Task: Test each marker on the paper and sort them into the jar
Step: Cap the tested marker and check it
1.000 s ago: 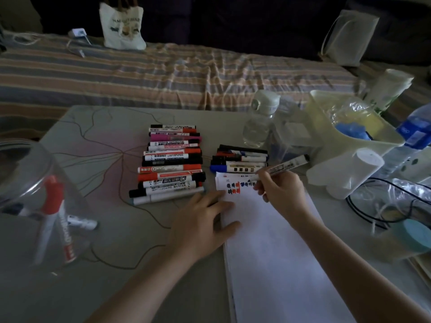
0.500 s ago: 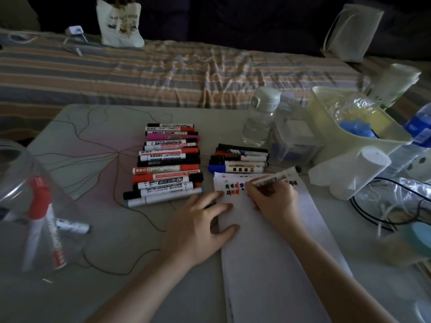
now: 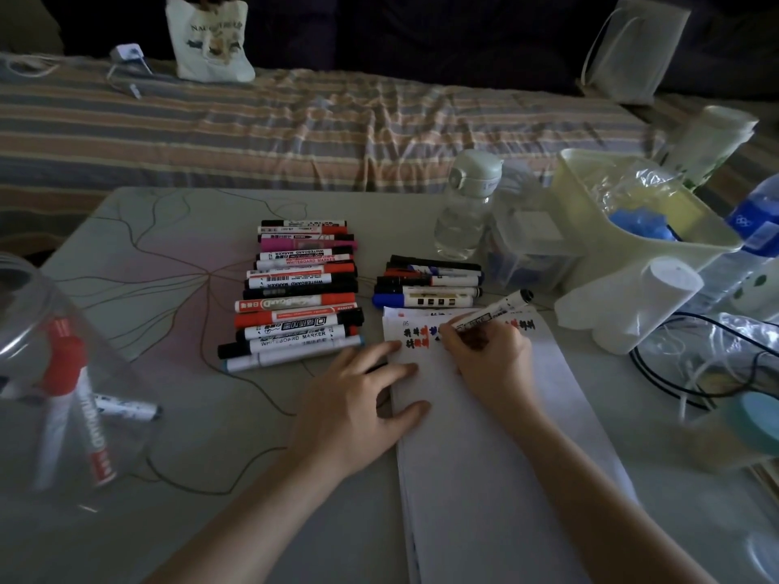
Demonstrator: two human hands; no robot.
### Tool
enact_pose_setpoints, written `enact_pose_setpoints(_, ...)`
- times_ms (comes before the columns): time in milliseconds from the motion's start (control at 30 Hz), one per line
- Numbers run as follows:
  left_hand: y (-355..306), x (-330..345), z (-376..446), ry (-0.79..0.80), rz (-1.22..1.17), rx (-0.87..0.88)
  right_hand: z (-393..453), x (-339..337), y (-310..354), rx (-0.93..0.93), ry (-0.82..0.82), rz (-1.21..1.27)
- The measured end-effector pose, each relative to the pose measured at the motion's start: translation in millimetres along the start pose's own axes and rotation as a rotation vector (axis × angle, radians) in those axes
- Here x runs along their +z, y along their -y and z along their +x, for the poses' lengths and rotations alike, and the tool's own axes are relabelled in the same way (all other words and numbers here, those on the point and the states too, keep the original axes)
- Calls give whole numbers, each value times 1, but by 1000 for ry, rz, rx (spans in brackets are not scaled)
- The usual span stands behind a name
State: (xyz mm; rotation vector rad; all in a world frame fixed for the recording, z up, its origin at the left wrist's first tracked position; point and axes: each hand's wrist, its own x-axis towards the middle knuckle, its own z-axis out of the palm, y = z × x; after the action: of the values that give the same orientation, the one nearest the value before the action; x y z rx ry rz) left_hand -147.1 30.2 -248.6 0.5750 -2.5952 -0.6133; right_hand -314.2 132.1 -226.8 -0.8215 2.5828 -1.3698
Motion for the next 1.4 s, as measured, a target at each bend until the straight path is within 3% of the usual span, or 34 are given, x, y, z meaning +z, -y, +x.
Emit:
enact_pose_setpoints(867, -6, -6, -1, 0, -17, -2, -3, -1, -1, -59, -11, 32)
enact_pose_setpoints(1033, -4, -4, -2, -102, -90, -4, -2, 1, 2, -44, 10, 13)
enact_pose_setpoints(1200, 2, 0, -2, -238, -119, -78, -5, -12, 14, 98, 45, 214)
enact_pose_setpoints(1400, -39, -44, -18, -351, -375, -118, -31, -50, 61, 226, 131, 563)
